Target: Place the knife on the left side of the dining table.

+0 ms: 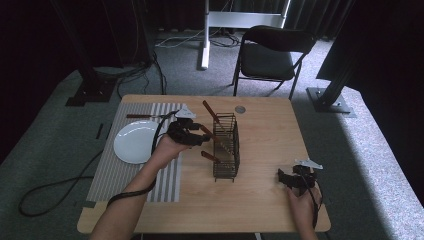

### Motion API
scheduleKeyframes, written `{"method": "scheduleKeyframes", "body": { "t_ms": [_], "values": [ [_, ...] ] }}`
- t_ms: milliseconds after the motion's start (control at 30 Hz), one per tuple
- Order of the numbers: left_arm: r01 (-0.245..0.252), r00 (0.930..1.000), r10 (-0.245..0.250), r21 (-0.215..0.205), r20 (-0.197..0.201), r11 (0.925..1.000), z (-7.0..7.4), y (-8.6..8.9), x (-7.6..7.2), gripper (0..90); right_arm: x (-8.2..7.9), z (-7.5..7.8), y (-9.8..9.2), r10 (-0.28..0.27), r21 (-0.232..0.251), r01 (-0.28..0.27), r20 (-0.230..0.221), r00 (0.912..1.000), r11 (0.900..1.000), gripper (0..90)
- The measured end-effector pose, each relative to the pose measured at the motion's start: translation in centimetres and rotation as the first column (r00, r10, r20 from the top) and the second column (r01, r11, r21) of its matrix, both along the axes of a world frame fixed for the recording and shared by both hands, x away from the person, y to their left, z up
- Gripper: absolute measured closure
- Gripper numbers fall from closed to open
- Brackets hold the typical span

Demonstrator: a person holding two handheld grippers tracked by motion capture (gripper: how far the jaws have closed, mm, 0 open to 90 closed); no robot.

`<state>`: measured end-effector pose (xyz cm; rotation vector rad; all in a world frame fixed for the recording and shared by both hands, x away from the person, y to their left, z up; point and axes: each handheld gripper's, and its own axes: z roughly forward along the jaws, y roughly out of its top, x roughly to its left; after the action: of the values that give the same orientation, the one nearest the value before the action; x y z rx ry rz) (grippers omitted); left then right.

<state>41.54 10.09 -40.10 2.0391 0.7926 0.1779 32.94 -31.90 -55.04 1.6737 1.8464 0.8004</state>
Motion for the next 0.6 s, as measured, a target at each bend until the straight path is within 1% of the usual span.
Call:
{"method": "scheduleKeyframes", "body": {
  "t_ms": [33, 67, 100, 133, 167, 200, 233, 300, 333, 367, 467, 533, 600],
  "values": [
    [-0.005, 1.0, 0.005, 0.002, -0.004, 1.0, 0.03, -0.05, 0.06, 40.4, 0.0, 0.0, 0.0, 0.0, 0.0, 0.0, 0.0, 1.0, 1.0, 11.6],
    [-0.008, 0.9999, 0.008, -0.005, -0.009, 1.0, 0.04, -0.09, 0.1, 44.4, 0.0, 0.0, 0.0, 0.0, 0.0, 0.0, 0.0, 1.0, 1.0, 11.6],
    [-0.008, 0.9998, 0.008, -0.013, -0.016, 0.9999, 0.02, -0.13, 0.14, 46.4, 0.0, 0.0, 0.0, 0.0, 0.0, 0.0, 0.0, 1.0, 1.0, 11.6],
    [-0.011, 0.9998, 0.011, -0.004, -0.019, 0.9999, 0.04, -0.17, 0.17, 49.1, 0.0, 0.0, 0.0, 0.0, 0.0, 0.0, 0.0, 1.0, 1.0, 11.6],
    [-0.014, 0.9997, 0.013, -0.007, -0.02, 0.9999, 0.02, -0.21, 0.18, 52.5, 0.0, 0.0, 0.0, 0.0, 0.0, 0.0, 0.0, 1.0, 1.0, 11.6],
    [-0.014, 0.9996, 0.013, -0.014, -0.026, 0.9998, 0.0, -0.23, 0.18, 53.9, 0.0, 0.0, 0.0, 0.0, 0.0, 0.0, 0.0, 1.0, 1.0, 11.6],
    [-0.011, 0.9996, 0.011, -0.01, -0.026, 0.9999, -0.02, -0.28, 0.16, 58.2, 0.0, 0.0, 0.0, 0.0, 0.0, 0.0, 0.0, 1.0, 1.0, 11.6],
    [0.005, 0.9996, -0.005, 0.005, -0.026, 1.0, -0.09, -0.43, 0.05, 62.9, 0.0, 0.0, 0.0, 0.0, 0.0, 0.0, 0.0, 1.0, 1.0, 11.6],
    [0.015, 0.9996, -0.015, 0.014, -0.023, 0.9998, -0.12, -0.49, 0.0, 68.1, 0.0, 0.0, 0.0, 0.0, 0.0, 0.0, 0.0, 1.0, 1.0, 11.6],
    [0.03, 0.9994, -0.03, 0.014, -0.015, 0.9995, -0.12, -0.5, -0.07, 69.9, 0.0, 0.0, 0.0, 0.0, 0.0, 0.0, 0.0, 1.0, 1.0, 11.6],
    [0.065, 0.9978, -0.065, -0.006, -0.013, 0.9979, 0.01, -0.53, -0.23, 72.2, 0.0, 0.0, 0.0, 0.0, 0.0, 0.0, 0.0, 1.0, 1.0, 11.6],
    [0.09, 0.9956, -0.091, -0.031, -0.024, 0.9954, 0.07, -0.61, -0.4, 74.0, 0.0, 0.0, 0.0, 0.0, 0.0, 0.0, 0.0, 1.0, 1.0, 11.6],
    [0.103, 0.9945, -0.104, -0.028, -0.013, 0.9943, 0.19, -0.84, -0.74, 74.9, 0.0, 0.0, 0.0, -0.001, 0.0, 0.001, 0.0, 1.0, 1.0, 11.6]
  ]
}}
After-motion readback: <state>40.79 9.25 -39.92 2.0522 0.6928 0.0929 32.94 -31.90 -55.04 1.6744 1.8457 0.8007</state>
